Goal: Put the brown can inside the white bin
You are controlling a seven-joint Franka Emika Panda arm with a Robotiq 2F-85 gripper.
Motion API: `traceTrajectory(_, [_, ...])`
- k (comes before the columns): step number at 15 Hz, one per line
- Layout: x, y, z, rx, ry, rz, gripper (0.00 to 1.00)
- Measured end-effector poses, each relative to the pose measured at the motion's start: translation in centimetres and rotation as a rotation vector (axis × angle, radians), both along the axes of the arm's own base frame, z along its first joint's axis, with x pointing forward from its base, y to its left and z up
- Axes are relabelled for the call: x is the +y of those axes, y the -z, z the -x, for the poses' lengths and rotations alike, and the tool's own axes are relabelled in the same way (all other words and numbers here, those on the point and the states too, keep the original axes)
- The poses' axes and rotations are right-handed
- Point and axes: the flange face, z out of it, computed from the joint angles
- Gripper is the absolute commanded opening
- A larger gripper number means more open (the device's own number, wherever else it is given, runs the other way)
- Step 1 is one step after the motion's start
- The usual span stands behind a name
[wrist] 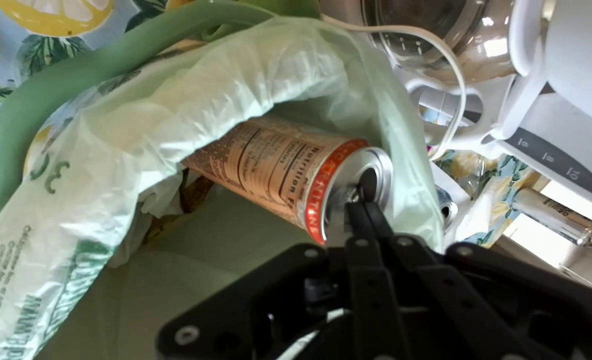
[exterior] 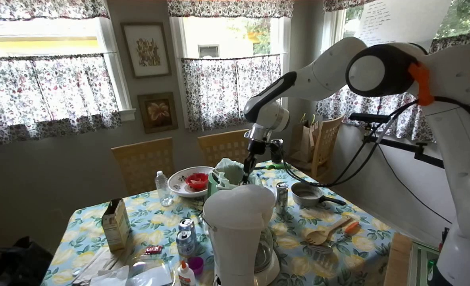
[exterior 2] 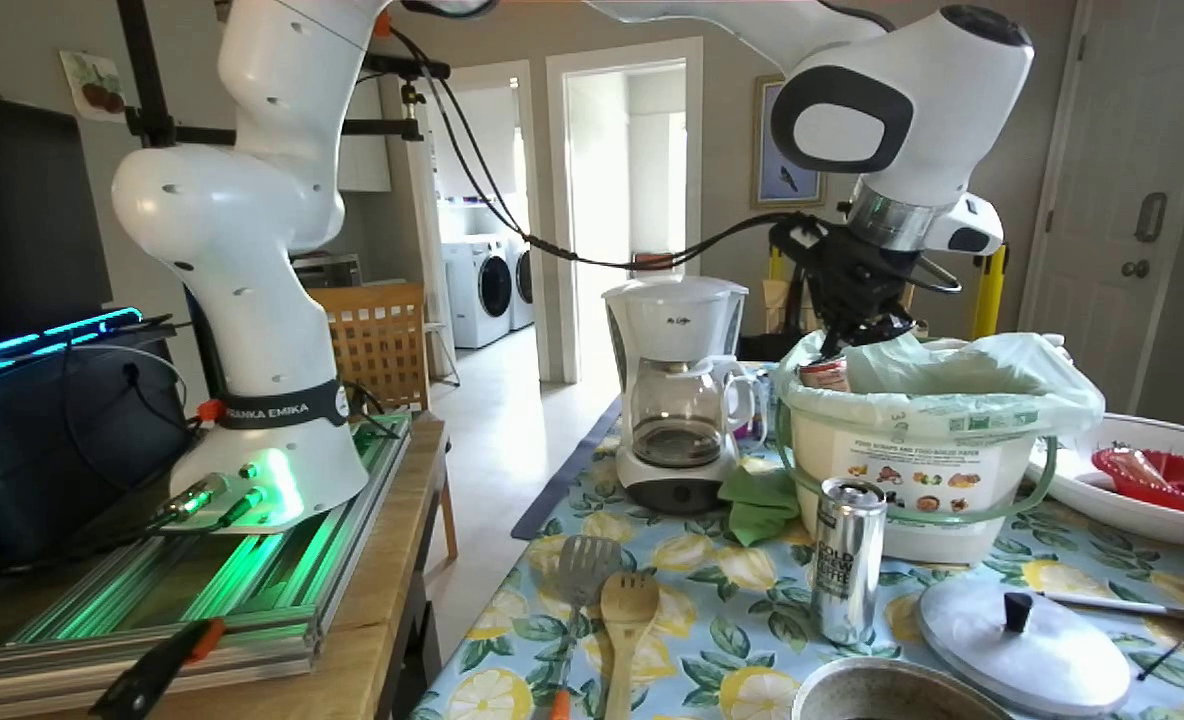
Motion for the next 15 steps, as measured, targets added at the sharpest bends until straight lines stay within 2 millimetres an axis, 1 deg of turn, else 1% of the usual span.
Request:
traceTrajectory(2, [-0.1,0.7,-0.2,0.007,-0.001,0.000,0.00])
traceTrajectory(3, [-0.1,0.9,-0.2,0.011,-0.002,0.002,0.27])
traceTrajectory(4, [-0.2,1.2,-0.3,0.014,-0.004,0.005,0.28])
traceTrajectory(6, [-0.3,1.4,-0.2,0.019,-0.007,0.013,0.40])
traceTrajectory(7, [-0.4,1.4,-0.2,0.021,-0.009,0.017,0.47])
traceTrajectory(11, [-0.6,1.3,-0.2,0.024,-0.023,0.038,0.74])
traceTrajectory(12, [-0.6,1.2,-0.2,0.025,-0.023,0.041,0.82])
traceTrajectory(13, [-0.7,1.0,-0.2,0.024,-0.021,0.043,0.88])
traceTrajectory(14, [-0.7,0.7,-0.2,0.020,-0.020,0.045,0.96])
traceTrajectory(15, [-0.8,0.3,-0.1,0.015,-0.020,0.047,0.99])
